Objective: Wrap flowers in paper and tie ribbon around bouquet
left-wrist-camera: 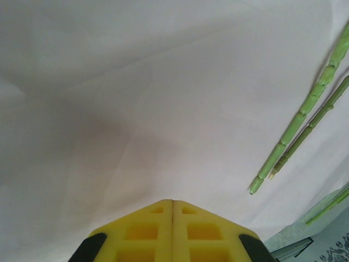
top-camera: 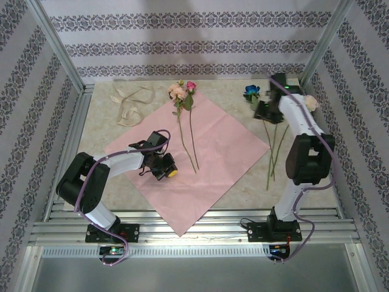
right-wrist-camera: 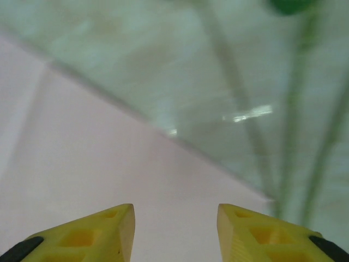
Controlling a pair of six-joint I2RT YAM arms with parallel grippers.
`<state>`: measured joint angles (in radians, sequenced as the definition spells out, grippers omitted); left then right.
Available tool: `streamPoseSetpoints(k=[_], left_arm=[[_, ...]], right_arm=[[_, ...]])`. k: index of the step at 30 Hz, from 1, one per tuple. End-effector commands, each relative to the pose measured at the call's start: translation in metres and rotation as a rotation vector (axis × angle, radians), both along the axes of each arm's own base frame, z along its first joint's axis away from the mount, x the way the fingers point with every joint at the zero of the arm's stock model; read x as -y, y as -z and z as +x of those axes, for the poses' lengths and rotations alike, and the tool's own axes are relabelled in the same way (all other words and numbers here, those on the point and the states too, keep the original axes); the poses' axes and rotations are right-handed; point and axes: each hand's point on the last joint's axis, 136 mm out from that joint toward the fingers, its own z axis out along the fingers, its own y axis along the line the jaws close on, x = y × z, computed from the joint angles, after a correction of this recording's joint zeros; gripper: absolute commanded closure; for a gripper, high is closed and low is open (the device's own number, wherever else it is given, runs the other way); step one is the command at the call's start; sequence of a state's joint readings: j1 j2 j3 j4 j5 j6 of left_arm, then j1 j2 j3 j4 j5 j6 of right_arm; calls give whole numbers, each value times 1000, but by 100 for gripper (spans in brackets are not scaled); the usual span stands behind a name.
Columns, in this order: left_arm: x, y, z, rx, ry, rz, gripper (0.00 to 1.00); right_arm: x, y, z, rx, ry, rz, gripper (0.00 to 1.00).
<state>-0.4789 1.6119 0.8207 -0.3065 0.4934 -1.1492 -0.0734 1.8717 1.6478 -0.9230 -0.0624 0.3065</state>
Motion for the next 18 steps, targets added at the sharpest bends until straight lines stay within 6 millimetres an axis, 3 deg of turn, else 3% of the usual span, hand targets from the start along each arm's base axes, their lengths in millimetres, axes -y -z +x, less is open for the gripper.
streamPoseSetpoints(k=[1,5,11,18], left_arm=[[2,-9,-1,20,26,10,100],[3,-10,1,25,22,2,100],[5,-12,2,28,10,-11,100],[7,-12,4,24,7,-23,100]], right_arm=[[48,33,-10,-101,62,-74,57],[85,55,1,-174,97,-119,56],[109,74,16,-235,135,-127,55],[124,95,14,-287,153,-117,58]])
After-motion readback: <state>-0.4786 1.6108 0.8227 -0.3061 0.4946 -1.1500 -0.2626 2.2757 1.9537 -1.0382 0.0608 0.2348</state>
